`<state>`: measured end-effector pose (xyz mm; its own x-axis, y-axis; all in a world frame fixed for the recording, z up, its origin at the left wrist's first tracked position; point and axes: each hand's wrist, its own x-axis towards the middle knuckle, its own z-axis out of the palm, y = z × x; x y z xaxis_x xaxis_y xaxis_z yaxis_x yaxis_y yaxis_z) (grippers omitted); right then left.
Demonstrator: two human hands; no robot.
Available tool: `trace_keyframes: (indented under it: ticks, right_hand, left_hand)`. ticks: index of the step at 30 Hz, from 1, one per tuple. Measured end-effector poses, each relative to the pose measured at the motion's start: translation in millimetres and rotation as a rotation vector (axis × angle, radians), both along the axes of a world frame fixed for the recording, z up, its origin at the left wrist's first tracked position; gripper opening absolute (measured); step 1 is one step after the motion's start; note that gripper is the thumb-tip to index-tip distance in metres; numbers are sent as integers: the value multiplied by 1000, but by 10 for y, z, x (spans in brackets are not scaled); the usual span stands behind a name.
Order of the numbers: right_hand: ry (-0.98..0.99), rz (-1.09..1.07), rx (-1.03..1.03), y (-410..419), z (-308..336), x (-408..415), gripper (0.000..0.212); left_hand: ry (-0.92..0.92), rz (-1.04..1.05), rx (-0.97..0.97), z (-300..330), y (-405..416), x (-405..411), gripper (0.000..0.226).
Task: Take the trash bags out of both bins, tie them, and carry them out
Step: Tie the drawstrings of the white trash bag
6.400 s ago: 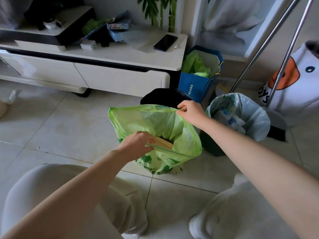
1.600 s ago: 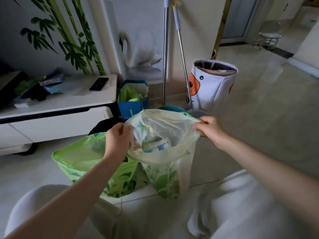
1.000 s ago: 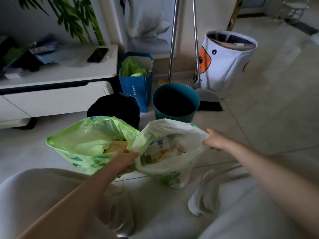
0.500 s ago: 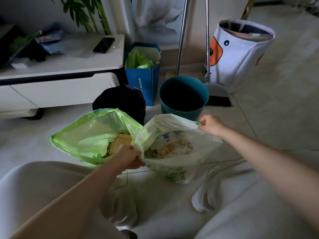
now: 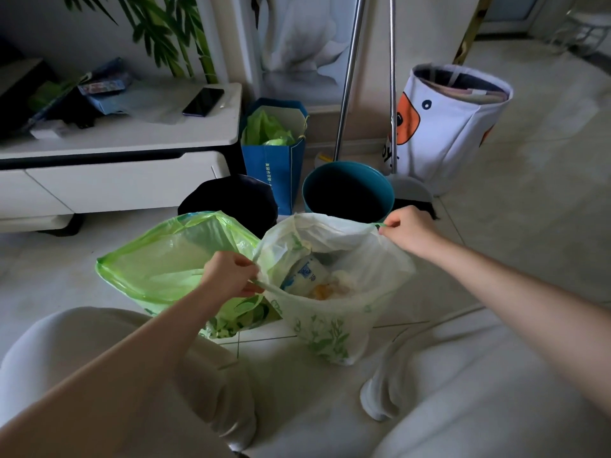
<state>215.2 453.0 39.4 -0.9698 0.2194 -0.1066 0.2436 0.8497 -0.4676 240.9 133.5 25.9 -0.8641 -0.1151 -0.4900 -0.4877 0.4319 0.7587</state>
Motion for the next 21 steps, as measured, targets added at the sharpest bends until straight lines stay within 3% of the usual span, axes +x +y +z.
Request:
trace_keyframes:
  ticks: [5, 8, 14, 18, 21]
  right_hand:
    - [70, -38, -185, 36, 265, 2, 19]
    - [110, -82, -359, 45, 427, 12, 16]
    - [187, -58, -650, -107, 869, 11, 17]
    - [336, 39, -700, -302, 1295, 42, 12]
    - [429, 91, -661, -348, 1432, 50, 13]
  left_hand:
    - [177, -182, -314, 350, 7, -142, 12]
    - [327, -248, -375, 614, 105, -195, 17]
    - [504, -233, -174, 1094, 400, -295, 8]
    - [688, -212, 8, 1384, 574, -315, 11]
    - [683, -198, 93, 1424, 621, -354, 14]
